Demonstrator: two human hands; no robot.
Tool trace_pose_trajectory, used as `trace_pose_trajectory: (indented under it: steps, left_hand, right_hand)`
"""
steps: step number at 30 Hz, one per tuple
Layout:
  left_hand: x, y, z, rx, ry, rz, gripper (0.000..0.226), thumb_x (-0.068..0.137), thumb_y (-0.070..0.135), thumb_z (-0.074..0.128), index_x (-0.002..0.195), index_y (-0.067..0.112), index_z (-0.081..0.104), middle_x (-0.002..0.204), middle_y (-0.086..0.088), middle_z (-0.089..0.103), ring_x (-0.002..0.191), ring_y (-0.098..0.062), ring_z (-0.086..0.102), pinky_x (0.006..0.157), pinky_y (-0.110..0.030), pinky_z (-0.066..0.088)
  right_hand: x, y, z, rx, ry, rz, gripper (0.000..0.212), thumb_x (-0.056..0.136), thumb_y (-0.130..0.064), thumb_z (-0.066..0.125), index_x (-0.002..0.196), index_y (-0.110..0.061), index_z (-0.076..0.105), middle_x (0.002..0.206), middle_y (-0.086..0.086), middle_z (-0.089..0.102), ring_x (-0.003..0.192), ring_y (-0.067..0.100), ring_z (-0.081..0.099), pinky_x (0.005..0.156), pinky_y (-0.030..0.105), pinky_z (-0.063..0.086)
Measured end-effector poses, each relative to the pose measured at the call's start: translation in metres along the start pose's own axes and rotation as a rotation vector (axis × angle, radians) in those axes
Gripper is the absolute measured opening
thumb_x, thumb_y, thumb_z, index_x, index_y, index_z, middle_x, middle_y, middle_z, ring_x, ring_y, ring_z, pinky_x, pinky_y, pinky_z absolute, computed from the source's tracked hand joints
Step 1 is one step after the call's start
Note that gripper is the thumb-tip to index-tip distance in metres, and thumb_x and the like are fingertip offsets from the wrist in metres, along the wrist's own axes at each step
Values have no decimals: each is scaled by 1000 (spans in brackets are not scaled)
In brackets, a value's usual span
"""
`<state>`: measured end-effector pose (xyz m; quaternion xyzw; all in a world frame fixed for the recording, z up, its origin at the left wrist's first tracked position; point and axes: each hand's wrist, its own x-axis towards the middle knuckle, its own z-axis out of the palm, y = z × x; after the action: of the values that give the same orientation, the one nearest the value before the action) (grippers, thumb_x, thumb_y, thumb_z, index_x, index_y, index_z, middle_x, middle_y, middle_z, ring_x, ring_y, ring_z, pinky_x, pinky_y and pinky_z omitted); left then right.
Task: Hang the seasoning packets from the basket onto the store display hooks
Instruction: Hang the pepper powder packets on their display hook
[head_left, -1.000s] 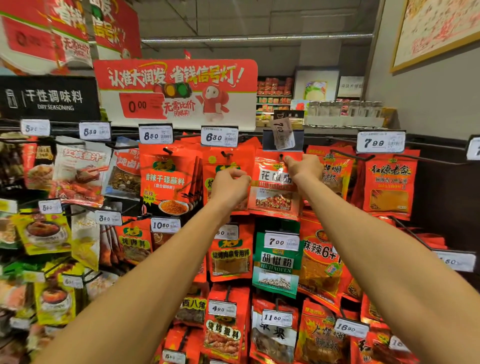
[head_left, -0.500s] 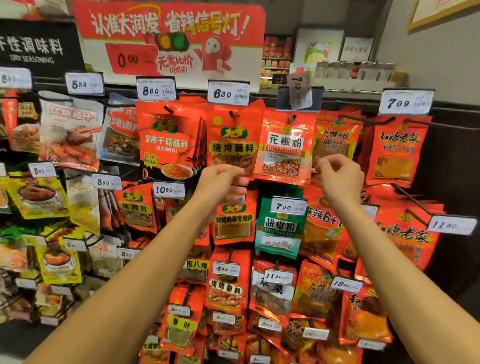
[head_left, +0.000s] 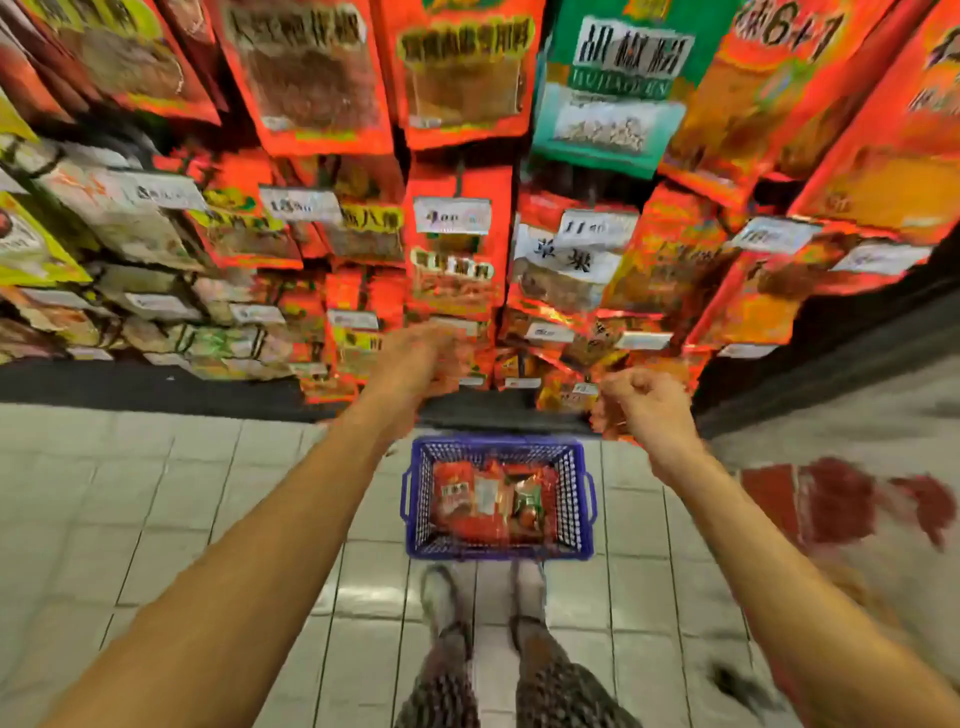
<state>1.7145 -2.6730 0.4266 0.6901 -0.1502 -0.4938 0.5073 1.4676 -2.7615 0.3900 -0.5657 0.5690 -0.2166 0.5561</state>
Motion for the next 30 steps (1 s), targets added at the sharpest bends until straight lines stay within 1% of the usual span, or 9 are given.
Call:
trace_pose_trajectory:
  steps: [3,7,9,13,16,19,23,25,30]
  left_hand:
    - [13,-80,-8,9,28,-206,17,100,21,54,88,20,66,78,-1,70,55,-8,64,55,-22,50]
    - [38,-180,-19,-82,61,-454,21,99,16,49,85,16,64,75,-2,63,58,-14,56,44,-18,43]
    - [54,-230,-20,-127,84,-552,22,97,10,47,80,14,60,72,-4,55,60,-15,46,47,-19,39]
    - [94,-334,-16,-32,221,-683,10,93,19,61,92,11,67,73,-3,71,62,-18,65,59,-26,53]
    - [125,-411,-11,23,192,-748,15,92,19,65,104,10,67,95,-12,71,76,-25,66,70,-30,50]
    - [159,-479,-9,69,155,-782,28,96,15,57,121,4,63,101,-16,68,74,-26,63,62,-27,49]
    - [201,-553,-14,93,103,-831,16,102,10,42,97,8,57,86,-15,60,61,-21,54,48,-23,45]
    - [218,-588,-19,154,85,-768,27,104,8,42,81,11,56,68,-9,63,57,-21,60,43,-18,47]
    - [249,-659,-31,468,11,-591,25,96,18,56,73,18,66,81,-6,71,83,-30,70,80,-42,60]
  right_hand:
    - [10,96,23,-130,-8,192,27,96,-5,55,71,-11,64,54,4,65,45,17,60,48,27,48]
    - [18,210,53,-256,-72,405,34,95,-6,61,61,-11,59,68,22,60,65,28,58,64,50,50]
    - [19,261,66,-307,-99,499,36,96,-12,62,60,-14,61,69,25,64,58,29,62,59,42,53]
    - [44,365,90,-465,-161,585,24,93,-9,55,71,-14,63,74,19,72,52,19,67,49,29,53]
    - [77,441,111,-714,-350,521,24,94,-12,52,75,-15,66,85,18,73,80,34,70,76,41,57]
    - [115,506,140,-1018,-461,323,25,99,-17,47,83,-8,64,91,18,71,89,38,66,74,35,50]
    - [162,580,183,-1257,-619,78,20,97,-21,47,79,-16,56,89,19,71,70,36,63,57,32,41]
    - [186,609,209,-1332,-682,-74,16,92,-19,56,104,-15,64,100,19,69,86,39,66,63,37,47]
    - [246,662,291,-1455,-718,-239,54,92,-28,62,140,-10,43,142,17,46,135,37,42,90,53,54]
